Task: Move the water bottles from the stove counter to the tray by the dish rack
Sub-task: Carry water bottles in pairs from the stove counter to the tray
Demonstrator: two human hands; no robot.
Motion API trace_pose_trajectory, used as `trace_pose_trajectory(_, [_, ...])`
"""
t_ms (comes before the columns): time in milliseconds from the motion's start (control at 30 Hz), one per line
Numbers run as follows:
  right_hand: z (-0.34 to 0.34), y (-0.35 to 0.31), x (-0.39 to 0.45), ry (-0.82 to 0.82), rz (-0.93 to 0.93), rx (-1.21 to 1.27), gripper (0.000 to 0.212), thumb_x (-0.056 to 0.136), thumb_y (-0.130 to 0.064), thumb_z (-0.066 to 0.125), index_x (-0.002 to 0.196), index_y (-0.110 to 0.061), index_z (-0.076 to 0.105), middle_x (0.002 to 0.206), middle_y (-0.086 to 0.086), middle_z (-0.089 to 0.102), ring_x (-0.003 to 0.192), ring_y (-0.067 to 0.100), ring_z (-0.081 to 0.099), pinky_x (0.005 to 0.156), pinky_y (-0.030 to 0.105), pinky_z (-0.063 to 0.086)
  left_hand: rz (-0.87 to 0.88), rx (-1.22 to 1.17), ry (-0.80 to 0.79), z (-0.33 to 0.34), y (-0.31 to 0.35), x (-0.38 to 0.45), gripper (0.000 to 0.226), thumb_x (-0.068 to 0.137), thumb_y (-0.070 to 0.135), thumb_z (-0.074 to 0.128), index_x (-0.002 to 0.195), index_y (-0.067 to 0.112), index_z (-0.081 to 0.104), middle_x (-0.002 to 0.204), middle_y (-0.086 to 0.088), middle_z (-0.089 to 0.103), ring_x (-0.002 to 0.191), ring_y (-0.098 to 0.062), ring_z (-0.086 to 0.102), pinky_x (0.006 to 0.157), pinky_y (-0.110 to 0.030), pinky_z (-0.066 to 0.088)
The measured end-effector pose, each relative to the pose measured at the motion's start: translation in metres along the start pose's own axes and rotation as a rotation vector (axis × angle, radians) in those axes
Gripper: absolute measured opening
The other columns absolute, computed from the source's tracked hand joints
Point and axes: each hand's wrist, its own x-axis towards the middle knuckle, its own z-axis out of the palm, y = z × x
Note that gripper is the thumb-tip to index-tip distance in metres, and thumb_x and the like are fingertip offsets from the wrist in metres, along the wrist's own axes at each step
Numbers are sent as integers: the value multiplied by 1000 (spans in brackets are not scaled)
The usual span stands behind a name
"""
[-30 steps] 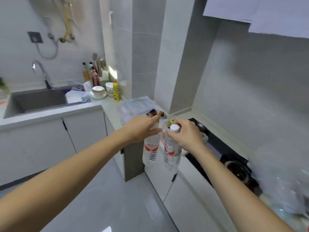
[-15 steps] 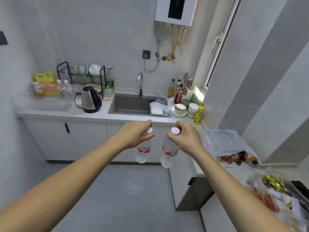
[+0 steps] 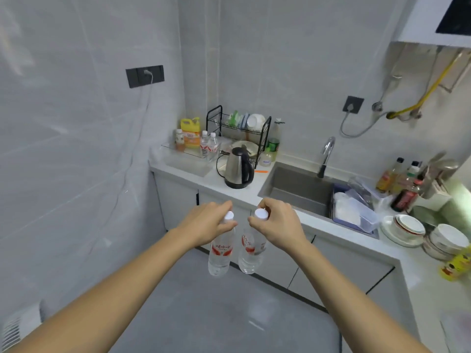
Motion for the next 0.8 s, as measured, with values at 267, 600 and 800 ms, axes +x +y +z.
trace_pose_trajectory(267, [44, 9, 161, -187, -220, -14, 26, 72, -48, 70, 81, -26, 58, 74, -7, 63, 74, 19, 60, 65, 40, 55, -273, -35, -5, 5, -81, 88, 30, 94, 59, 56, 92, 31, 44, 75, 6, 58, 72, -17, 57, 60, -37, 45])
trace_pose_trajectory(600, [91, -11, 308, -275, -307, 59, 23, 74, -44, 74, 80, -28, 59, 79, -8, 64, 79, 22, 61, 63, 35, 48, -471, -76, 96, -18, -163, 164, 28, 94, 54, 60, 97, 27, 55, 78, 7, 63, 70, -10, 59, 61, -34, 48])
trace_pose_trajectory(800, [142, -38, 390, -296, -336, 67, 24, 76, -43, 76, 81, -26, 60, 76, -9, 61, 78, 20, 59, 63, 34, 47, -464, -68, 94, -20, -246, 221, 27, 94, 54, 61, 88, 31, 48, 73, 7, 60, 67, -10, 57, 58, -33, 44])
